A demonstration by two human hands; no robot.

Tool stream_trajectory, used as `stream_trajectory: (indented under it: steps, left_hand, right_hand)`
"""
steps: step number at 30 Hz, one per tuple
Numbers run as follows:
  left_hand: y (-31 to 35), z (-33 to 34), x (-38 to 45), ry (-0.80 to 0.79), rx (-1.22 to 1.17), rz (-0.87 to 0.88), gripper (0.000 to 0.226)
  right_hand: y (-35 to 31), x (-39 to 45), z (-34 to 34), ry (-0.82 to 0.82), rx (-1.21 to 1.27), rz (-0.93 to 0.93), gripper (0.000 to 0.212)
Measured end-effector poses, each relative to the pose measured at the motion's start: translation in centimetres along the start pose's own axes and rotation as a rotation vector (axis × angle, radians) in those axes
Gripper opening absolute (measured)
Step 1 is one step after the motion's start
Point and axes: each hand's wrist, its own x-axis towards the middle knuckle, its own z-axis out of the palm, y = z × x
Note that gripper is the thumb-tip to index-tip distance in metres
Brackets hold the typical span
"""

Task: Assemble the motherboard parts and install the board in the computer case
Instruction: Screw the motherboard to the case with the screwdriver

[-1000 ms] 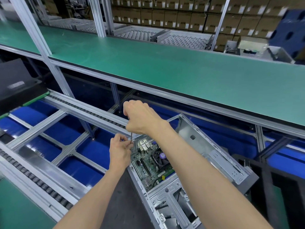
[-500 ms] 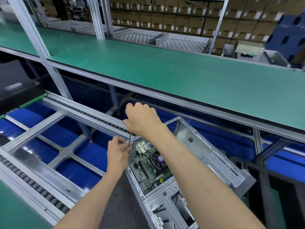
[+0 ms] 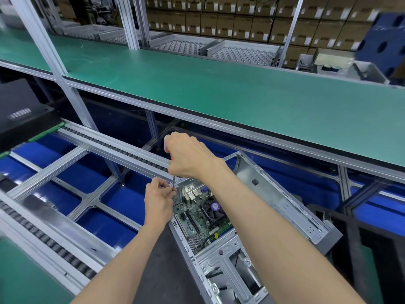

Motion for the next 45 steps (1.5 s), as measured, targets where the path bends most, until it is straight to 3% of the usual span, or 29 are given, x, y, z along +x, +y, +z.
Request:
stream_trajectory:
  steps: [4, 6, 11, 17, 23, 28, 33, 40, 45]
  left_hand:
    - [-0.05, 0.02, 0.1, -0.013, 0.036, 0.002, 0.02]
    - [0.08, 0.07, 0.06, -0.013, 0.029, -0.008, 0.018]
    - [0.09, 0.01, -0.1, -0.008, 0.028, 0.011, 0.014]
    - [0.19, 0.06, -0.03, -0.008, -0.008, -0.012, 0.018]
    - [-0.18, 0.24, 0.03, -0.012, 0.035, 0.037, 0.013]
    - [-0.43, 0.06, 0.21, -0.026, 0.08, 0.05, 0.006]
    - [-0.31, 0.11, 0.06, -0.013, 0.021, 0.011, 0.021]
    - [-0.25, 0.01, 0.02, -0.005, 0.032, 0.029, 0.021]
    - [-0.16, 0.0, -0.01, -0.01, 0.006, 0.012, 0.027]
  right_hand:
    - [0.03, -0.13, 0.53, 0.106, -0.101, 0.051, 0.012]
    - [0.01, 0.04, 0.63, 0.147, -0.201, 0.067, 0.017]
    - [-0.18, 0.17, -0.09, -0.018, -0.012, 0.008, 0.026]
    - [-0.22, -0.01, 0.43, 0.137, -0.192, 0.056, 0.012]
    - [-0.19, -0.02, 0.05, 0.009, 0.031, 0.001, 0.022]
    - [-0.06, 0.02, 0.72, 0.155, -0.16, 0.053, 0.012]
    - [0.09, 0.11, 0.17, 0.022, -0.008, -0.01, 0.026]
    - [0.08, -0.15, 0.74, 0.13, -0.172, 0.066, 0.019]
    - [-0.04, -0.27, 0.04, 0.009, 0.017, 0.002, 0.023]
